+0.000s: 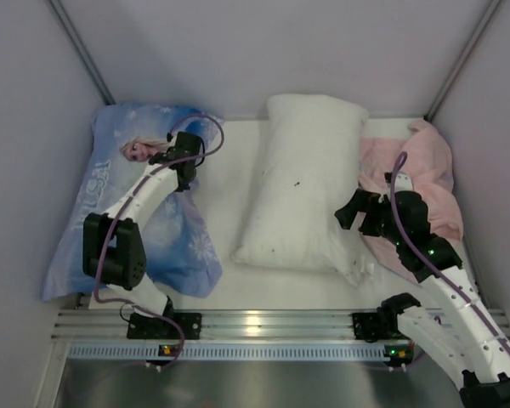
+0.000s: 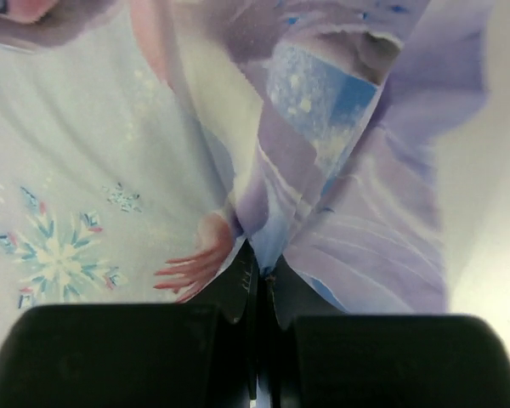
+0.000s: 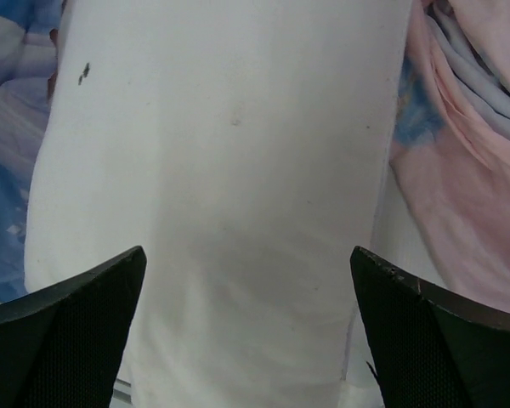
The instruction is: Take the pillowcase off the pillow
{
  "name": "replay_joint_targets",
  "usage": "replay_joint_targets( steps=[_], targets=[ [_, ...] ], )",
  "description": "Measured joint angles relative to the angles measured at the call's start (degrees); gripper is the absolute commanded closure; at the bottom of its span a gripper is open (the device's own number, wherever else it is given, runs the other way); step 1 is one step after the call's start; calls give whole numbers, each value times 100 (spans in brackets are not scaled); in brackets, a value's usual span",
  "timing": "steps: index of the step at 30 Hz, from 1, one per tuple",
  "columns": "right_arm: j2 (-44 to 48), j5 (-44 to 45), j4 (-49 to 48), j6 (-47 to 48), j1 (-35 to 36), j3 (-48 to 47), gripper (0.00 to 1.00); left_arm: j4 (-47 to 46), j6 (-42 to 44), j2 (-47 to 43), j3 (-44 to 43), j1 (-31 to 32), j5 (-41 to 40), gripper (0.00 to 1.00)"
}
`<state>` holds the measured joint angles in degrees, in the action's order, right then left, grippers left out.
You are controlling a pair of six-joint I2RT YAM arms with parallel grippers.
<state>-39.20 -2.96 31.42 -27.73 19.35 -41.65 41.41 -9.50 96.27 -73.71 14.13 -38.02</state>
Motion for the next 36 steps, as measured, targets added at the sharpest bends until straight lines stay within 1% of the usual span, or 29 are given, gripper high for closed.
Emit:
replay_joint_targets(
  steps=[5, 10, 13, 16, 19, 21, 23, 25, 27, 29, 31, 32, 36],
  targets=[
    [-337, 590, 4, -374, -2, 70, 0, 354, -323, -1047, -566, 11, 859, 100],
    [-638, 966, 33, -546, -2, 232, 0, 619, -610, -2074, -925, 68, 1176, 100],
    [-671, 907, 26, -544, -2, 328, 1, 802, -723, -2568, -986, 94, 1410, 100],
    [-667, 501, -129, -472, -4, 433, 1, 944, -802, -2874, -988, 101, 1764, 100],
    [-688, -186, -542, -468, -4, 691, 0, 1047, -885, -3034, -975, 107, 2085, 100],
    [-870, -857, -988, -531, -11, 922, 1, 1051, -920, -3132, -896, 111, 2264, 100],
    [-1213, -1591, -1650, -752, 52, 1202, 1, 1069, -929, -3224, -793, 111, 2356, 100],
    [-1609, -2074, -2323, -1021, 280, 1429, 0, 1119, -925, -3298, -710, 111, 2396, 100],
    [-2022, -2387, -2942, -1252, 734, 1537, 1, 1147, -901, -3357, -658, 109, 2404, 100],
    [-2343, -2566, -3331, -1338, 1193, 1488, 1, 1185, -859, -3407, -647, 101, 2402, 100],
    [-2693, -2531, -3259, -1285, 1626, 1152, 1, 1204, -833, -3458, -647, 96, 2404, 100],
    [-2752, -2352, -3084, -1248, 1775, 949, 0, 1220, -826, -3475, -647, 94, 2404, 100],
    [-2448, -1259, -2275, -927, 1923, 240, 0, 1228, -778, -3504, -647, 94, 2409, 100]
  ],
)
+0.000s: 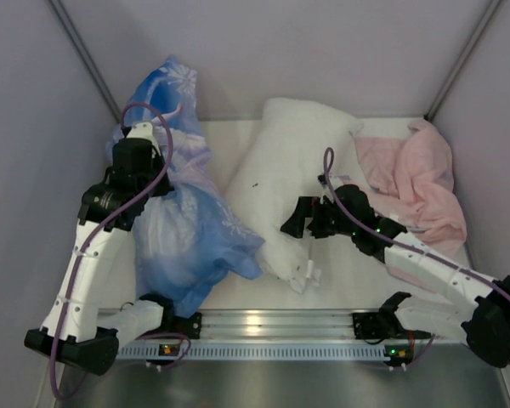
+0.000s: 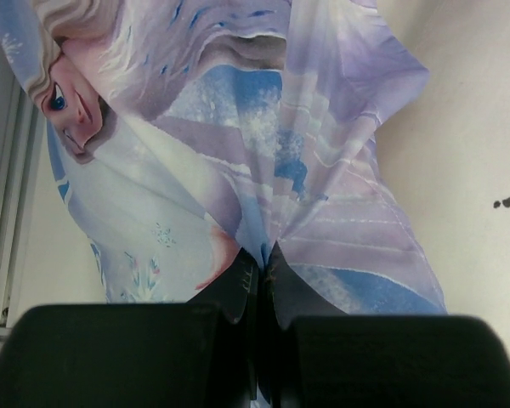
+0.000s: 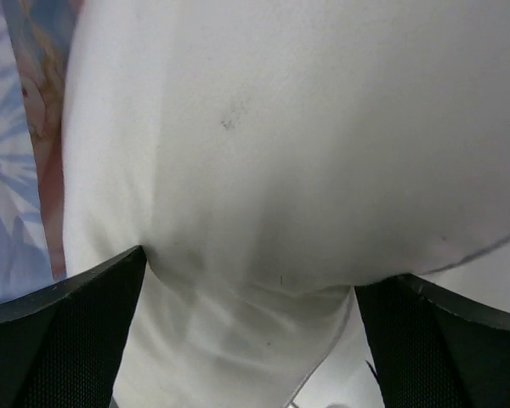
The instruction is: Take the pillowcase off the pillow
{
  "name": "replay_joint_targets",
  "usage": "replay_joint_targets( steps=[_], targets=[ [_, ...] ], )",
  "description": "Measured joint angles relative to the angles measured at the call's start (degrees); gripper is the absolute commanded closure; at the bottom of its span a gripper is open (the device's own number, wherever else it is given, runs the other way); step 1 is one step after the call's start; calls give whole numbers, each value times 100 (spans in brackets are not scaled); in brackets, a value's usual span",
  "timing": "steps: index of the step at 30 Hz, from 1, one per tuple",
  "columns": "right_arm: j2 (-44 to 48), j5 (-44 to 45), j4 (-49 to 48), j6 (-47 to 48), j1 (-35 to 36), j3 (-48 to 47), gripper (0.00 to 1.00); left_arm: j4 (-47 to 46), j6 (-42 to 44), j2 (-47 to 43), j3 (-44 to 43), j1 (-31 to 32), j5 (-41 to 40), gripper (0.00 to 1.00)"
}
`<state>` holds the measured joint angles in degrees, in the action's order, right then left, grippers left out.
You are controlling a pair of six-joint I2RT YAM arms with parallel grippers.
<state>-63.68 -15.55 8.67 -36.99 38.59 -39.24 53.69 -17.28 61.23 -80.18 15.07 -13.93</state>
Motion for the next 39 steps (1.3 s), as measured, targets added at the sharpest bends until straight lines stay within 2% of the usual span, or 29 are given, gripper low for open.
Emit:
replay_joint_targets(
  steps=[4, 8, 16, 20, 23, 28, 32, 39],
  targets=[
    [546, 876, 479, 326, -328, -459, 1, 2, 46, 0, 31, 0, 0, 100],
    [717, 1237, 693, 584, -1056, -800, 1, -2, 52, 7, 114, 0, 28, 100],
    [273, 863, 800, 737, -2256, -903, 1, -22, 79, 17, 122, 7, 162, 100],
    [-295, 398, 157, 560, -3077, -903, 0, -33, 90, 17, 129, 7, 254, 100],
    [-1010, 81, -492, 354, -3432, -1008, 1, -50, 90, 11, 149, 7, 315, 100],
    [-2444, -627, -1471, -81, -3552, -1711, 1, -55, 90, 0, 162, 7, 483, 100],
    [-3049, -1139, -2371, -455, -3523, -1945, 1, -57, 98, 0, 162, 7, 595, 100],
    [-4030, -1475, -2710, -525, -3270, -2741, 0, -74, 120, 17, 162, 7, 782, 100]
  ],
)
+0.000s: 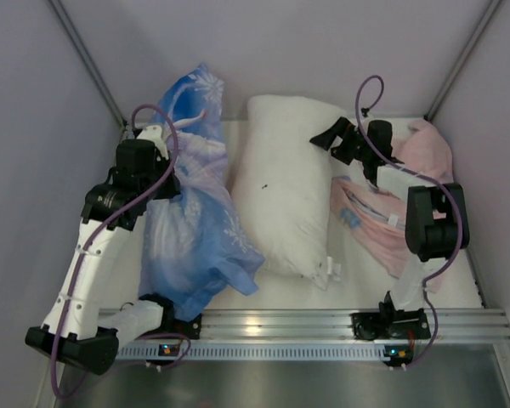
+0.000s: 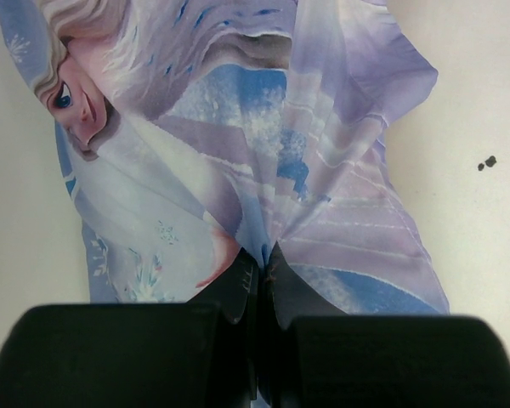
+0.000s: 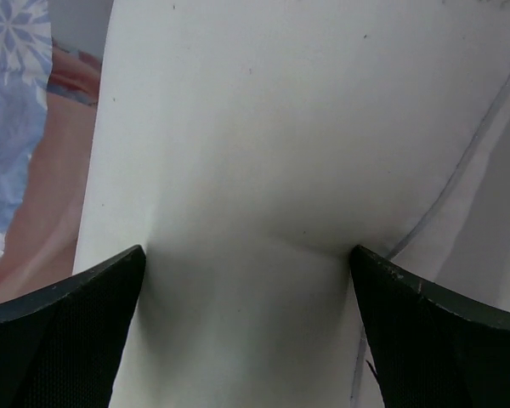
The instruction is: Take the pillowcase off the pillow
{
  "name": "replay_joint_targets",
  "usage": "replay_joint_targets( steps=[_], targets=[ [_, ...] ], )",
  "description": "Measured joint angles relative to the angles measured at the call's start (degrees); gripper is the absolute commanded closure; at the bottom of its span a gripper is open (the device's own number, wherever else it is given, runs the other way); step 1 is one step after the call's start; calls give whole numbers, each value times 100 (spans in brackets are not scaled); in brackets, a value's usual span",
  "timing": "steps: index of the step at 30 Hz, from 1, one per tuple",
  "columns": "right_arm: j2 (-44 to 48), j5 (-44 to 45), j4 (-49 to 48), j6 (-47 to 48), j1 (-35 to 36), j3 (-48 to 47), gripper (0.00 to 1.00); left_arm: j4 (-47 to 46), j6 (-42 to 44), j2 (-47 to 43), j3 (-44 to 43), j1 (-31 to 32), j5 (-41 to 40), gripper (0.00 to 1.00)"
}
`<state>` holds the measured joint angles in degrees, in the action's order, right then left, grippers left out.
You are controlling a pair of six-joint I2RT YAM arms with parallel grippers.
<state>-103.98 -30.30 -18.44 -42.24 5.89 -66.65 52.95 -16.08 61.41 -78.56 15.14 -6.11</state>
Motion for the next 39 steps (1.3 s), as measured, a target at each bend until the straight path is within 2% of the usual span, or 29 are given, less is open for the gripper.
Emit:
replay_joint_targets(
  steps=[3, 5, 6, 7, 8, 17, 22, 29, 39],
  targets=[
    [-365, 44, 11, 144, 236, -310, 1, -20, 0, 57, 0, 0, 136, 100],
    [-496, 133, 13, 232, 352, -452, 19, -24, 0, 105, 0, 0, 210, 100],
    [-538, 210, 13, 282, 420, -507, 36, -26, 0, 133, 0, 2, 234, 100],
    [-551, 271, 4, 315, 463, -520, 82, -28, 0, 149, 0, 2, 249, 100],
    [-555, 334, 0, 356, 503, -527, 100, -31, 0, 162, 0, 2, 258, 100],
    [-533, 942, -256, 240, 601, -302, 100, -46, 37, 164, 0, 2, 264, 100],
    [-122, 1657, -229, 140, 660, -28, 100, -63, 42, 164, 7, 2, 238, 100],
    [1344, 3375, -223, -214, 695, 1043, 100, -87, 70, 164, 28, 13, 205, 100],
    [3528, 6745, -1102, -892, 697, 3110, 100, -118, 81, 236, 37, 35, 229, 100]
  ],
)
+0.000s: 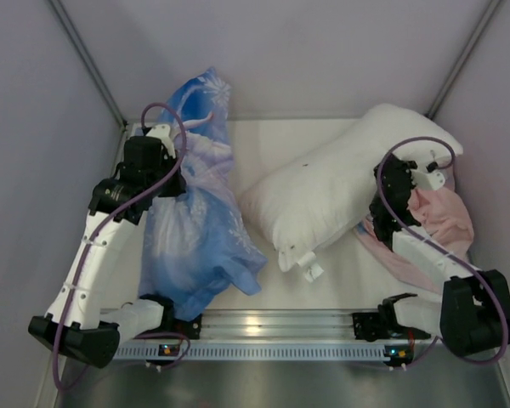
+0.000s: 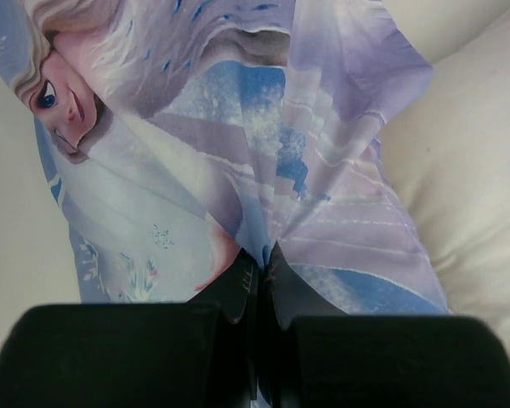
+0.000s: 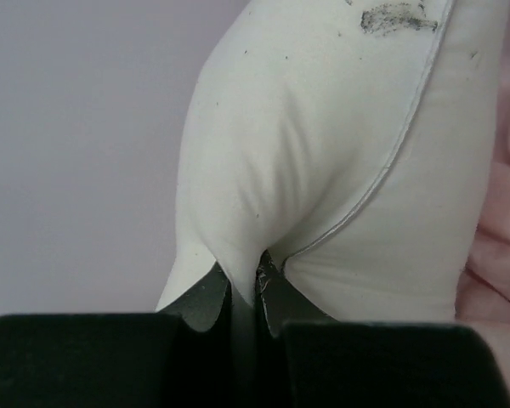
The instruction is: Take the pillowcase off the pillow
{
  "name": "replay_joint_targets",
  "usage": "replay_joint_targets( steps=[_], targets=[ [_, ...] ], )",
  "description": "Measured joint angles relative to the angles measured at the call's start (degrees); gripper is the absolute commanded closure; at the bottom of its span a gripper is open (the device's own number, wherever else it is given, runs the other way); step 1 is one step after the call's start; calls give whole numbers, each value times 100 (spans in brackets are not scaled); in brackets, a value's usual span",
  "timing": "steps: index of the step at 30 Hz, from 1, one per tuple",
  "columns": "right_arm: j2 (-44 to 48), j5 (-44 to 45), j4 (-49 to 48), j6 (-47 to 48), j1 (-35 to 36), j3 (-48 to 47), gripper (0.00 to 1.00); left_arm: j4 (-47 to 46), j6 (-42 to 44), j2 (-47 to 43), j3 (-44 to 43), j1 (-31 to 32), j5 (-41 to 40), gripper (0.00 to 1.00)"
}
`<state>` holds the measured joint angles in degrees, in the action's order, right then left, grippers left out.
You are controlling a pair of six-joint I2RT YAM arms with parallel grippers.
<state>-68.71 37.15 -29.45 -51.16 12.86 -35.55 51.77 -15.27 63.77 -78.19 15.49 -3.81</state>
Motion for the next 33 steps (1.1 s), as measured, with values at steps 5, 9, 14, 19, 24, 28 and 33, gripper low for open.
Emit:
replay_joint_targets(
  steps=[5, 9, 14, 19, 24, 28, 33],
  targets=[
    [-28, 1735, -881, 367, 317, 251, 100, -26, 28, 59, 0, 17, 4, 100],
    [-866, 2044, -975, 361, 339, -227, 5, -28, 39, 59, 0, 22, 4, 100],
    [-1189, 1856, -496, 802, 688, -734, 0, -28, 37, 59, 0, 26, 17, 100],
    [-483, 1502, 951, 1058, 1137, -739, 1, -28, 39, 37, 11, 26, -4, 100],
    [1650, 879, 2750, 1084, 1589, -673, 1, -31, 39, 35, 11, 28, -39, 100],
    [3370, -109, 3967, 1047, 1698, -645, 9, -31, 37, 35, 9, 31, -57, 100],
    [3401, -2087, 4802, 1043, 1753, -267, 100, -28, 39, 35, 9, 31, -70, 100]
  ],
)
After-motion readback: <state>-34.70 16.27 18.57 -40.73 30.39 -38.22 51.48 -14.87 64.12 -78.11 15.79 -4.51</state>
